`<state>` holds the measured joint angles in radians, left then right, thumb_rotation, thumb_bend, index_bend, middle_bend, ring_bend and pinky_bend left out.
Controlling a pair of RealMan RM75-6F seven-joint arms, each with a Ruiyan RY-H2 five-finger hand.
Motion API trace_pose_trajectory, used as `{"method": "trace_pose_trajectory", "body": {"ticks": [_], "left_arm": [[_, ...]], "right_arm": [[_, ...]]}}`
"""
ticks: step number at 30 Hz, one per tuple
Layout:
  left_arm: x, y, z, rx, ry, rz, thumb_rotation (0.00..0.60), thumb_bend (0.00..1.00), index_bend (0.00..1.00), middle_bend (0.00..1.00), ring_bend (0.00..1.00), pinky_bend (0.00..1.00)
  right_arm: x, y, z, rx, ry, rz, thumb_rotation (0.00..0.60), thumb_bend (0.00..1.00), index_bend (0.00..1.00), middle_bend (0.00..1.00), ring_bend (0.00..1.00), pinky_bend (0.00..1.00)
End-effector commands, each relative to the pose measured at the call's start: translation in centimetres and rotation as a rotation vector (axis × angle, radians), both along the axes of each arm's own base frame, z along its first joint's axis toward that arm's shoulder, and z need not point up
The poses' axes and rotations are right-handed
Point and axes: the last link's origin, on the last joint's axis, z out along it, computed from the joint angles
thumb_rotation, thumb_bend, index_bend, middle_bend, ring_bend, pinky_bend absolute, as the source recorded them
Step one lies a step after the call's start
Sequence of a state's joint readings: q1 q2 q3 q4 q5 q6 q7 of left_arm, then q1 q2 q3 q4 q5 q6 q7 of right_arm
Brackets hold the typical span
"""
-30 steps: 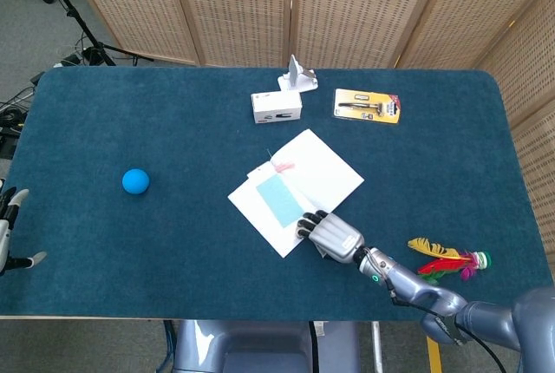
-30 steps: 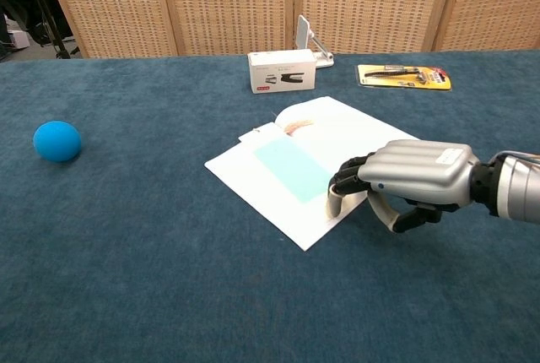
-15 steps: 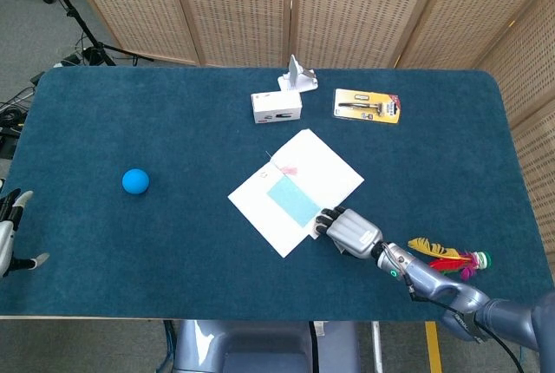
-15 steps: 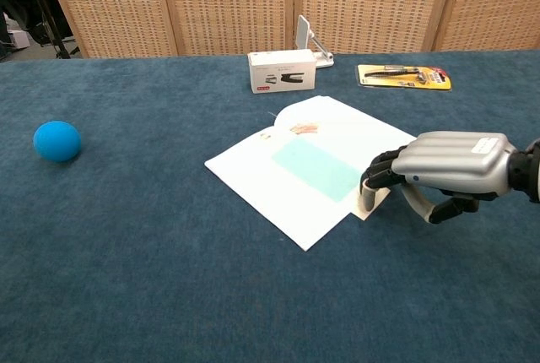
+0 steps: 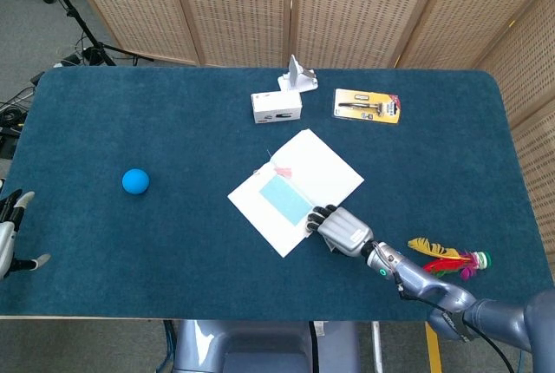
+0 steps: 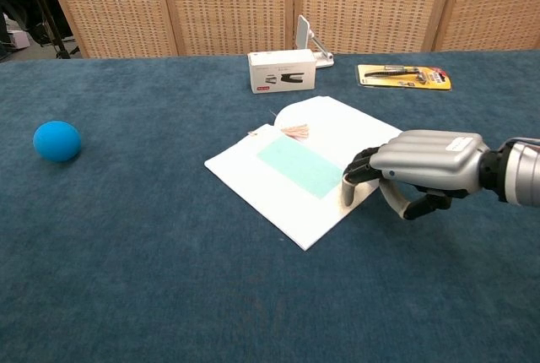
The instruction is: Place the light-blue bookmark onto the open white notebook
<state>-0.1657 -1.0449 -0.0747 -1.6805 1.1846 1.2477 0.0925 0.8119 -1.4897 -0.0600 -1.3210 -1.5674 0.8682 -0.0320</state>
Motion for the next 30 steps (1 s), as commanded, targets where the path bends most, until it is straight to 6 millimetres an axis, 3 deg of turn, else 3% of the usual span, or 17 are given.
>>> {"method": "trace_pose_trajectory", "body": {"ticks": [1,30], "left_arm": [[0.05,0.01,0.02,-0.001,-0.001,-0.002,0.600,0.00,0.00,0.00,0.00,0.00],[0.08,-0.03,-0.42,-0.021,-0.007,0.002,0.600,0.00,0.00,0.00,0.00,0.00]], "right_arm": [[0.32,-0.03,-0.27,-0.001,-0.004,-0.005,0.600,1.00,0.30,0.24,0.17,0.25],[0.40,-0.01,0.24,0.001,0.007,-0.002,0.600,1.00,0.30,0.24,0.17,0.26]]}}
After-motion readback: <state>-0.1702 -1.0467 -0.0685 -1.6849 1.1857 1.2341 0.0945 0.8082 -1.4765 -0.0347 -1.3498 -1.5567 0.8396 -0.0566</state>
